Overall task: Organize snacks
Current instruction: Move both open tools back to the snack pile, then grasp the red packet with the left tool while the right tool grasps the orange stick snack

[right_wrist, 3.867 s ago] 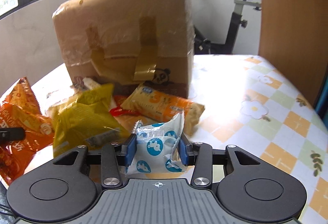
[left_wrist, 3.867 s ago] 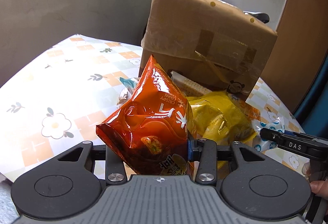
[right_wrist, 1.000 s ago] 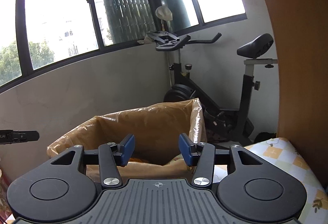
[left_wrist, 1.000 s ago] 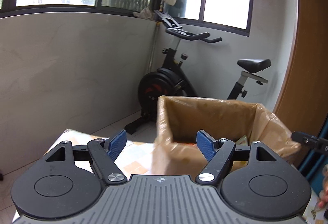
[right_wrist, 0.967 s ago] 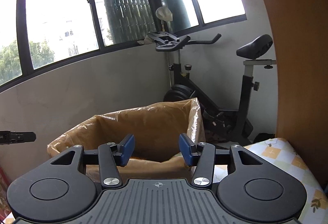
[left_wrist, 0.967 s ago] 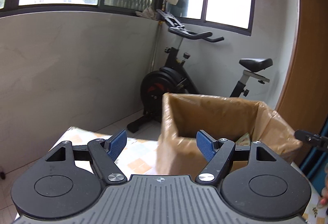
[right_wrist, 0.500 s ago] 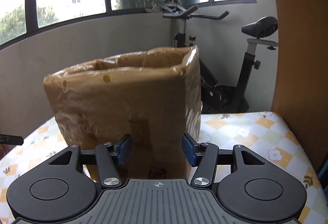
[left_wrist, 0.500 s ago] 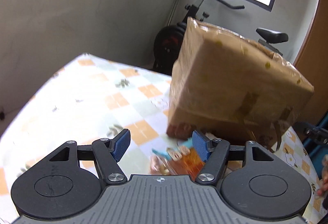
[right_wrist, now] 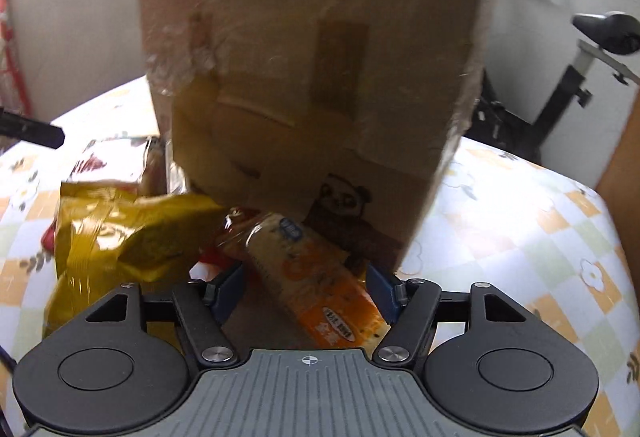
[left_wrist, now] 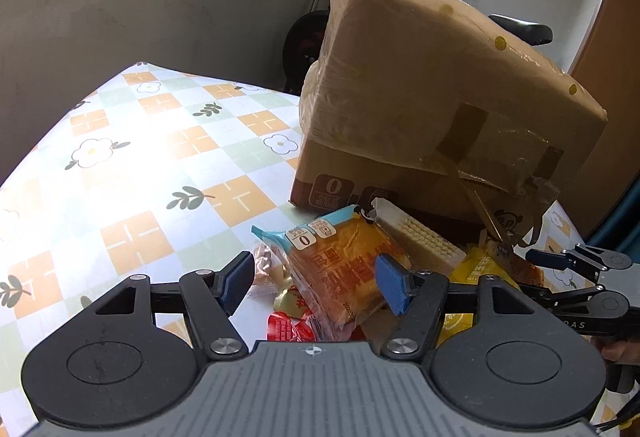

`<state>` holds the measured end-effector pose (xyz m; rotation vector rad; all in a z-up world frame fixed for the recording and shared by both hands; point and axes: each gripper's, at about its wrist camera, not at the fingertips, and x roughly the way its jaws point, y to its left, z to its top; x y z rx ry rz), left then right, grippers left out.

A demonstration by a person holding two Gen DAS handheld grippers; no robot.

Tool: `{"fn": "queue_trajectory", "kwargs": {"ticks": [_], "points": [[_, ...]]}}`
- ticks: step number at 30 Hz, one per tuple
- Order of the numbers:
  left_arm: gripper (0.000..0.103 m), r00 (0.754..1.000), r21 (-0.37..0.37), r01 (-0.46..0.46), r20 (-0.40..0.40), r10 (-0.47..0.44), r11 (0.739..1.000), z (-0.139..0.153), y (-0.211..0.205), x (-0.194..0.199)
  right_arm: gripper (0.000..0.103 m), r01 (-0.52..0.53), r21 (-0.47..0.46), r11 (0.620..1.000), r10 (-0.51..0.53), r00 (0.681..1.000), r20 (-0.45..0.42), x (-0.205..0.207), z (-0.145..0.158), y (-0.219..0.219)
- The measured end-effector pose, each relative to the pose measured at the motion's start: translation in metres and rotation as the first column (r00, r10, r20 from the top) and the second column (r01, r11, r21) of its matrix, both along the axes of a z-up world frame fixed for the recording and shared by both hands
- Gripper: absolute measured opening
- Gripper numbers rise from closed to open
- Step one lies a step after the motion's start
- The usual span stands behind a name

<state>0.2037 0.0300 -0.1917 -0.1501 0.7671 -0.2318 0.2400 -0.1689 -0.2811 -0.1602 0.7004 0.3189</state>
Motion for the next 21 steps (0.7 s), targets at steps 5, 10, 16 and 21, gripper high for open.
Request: {"fn": "queue_trajectory", "kwargs": {"ticks": [5,10,16,21], "points": [[0.069,0.999,0.018,0.008,-0.049,-0.007,1.0,-0.016,-0.006,-0.005,0.065,0.06,0.078,0.995,-0.058,0.998,-0.023,0.012,-0.01,-0.002],[0.069,0.995,0.035,0.031,-0.093,-0.027,0.999,-0.031,-0.012,-0.01,0.049,0.123,0.177,0.976,-0.119,0.992,-0.03,0.003,-0.021,-0.003],[0.069,0.992,0.08,0.051,-0.118,-0.042,0.995,-0.044,-0.019,-0.011,0.044,0.158,0.238,0.958,-0.163,0.987,0.0,-0.016,-0.031,-0.009],[0.069,0.992,0.108,0.029,-0.124,-0.016,0.994,-0.05,-0.018,-0.012,0.044,0.149,0.235,0.96,-0.156,0.988,0.01,-0.022,-0.03,-0.014]]}}
